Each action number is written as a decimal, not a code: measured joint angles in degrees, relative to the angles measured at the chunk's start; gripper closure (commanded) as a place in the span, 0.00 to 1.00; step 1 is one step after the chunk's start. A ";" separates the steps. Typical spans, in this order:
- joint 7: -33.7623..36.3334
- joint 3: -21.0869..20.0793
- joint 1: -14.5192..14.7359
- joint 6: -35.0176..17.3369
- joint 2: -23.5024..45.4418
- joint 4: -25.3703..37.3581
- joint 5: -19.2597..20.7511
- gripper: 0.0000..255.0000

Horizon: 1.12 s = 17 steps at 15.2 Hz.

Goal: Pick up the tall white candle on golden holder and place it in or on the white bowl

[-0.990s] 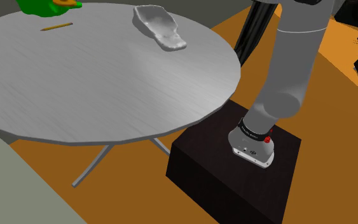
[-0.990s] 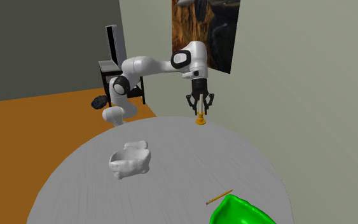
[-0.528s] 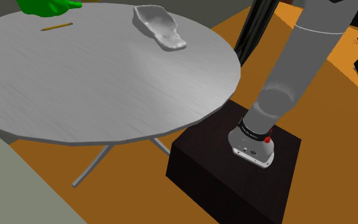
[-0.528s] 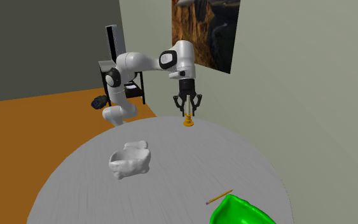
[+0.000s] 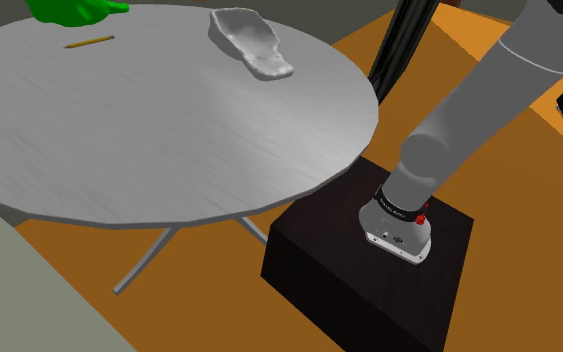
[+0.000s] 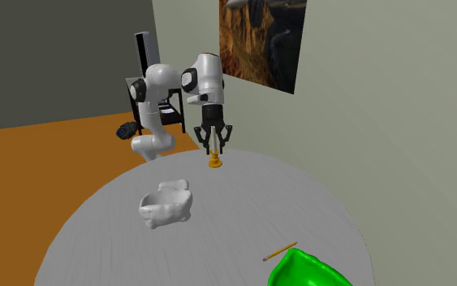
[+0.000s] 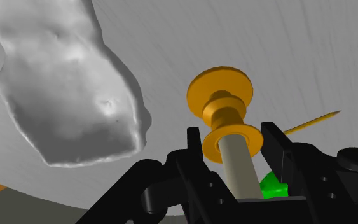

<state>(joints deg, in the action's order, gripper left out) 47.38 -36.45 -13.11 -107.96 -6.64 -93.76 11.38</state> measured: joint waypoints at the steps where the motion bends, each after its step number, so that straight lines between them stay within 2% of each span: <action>1: -1.83 1.24 -0.54 -0.93 -1.43 -1.71 -1.35 1.00; 8: -14.36 10.29 -3.11 -4.60 -9.01 -10.25 -8.21 1.00; 13: -21.42 15.44 -4.50 -7.21 -10.84 -14.13 -10.35 1.00; 17: -22.37 16.15 -4.58 -9.48 -11.51 -16.97 -10.76 1.00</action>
<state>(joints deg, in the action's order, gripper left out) 25.01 -20.30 -17.69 -117.43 -18.15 -110.73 0.63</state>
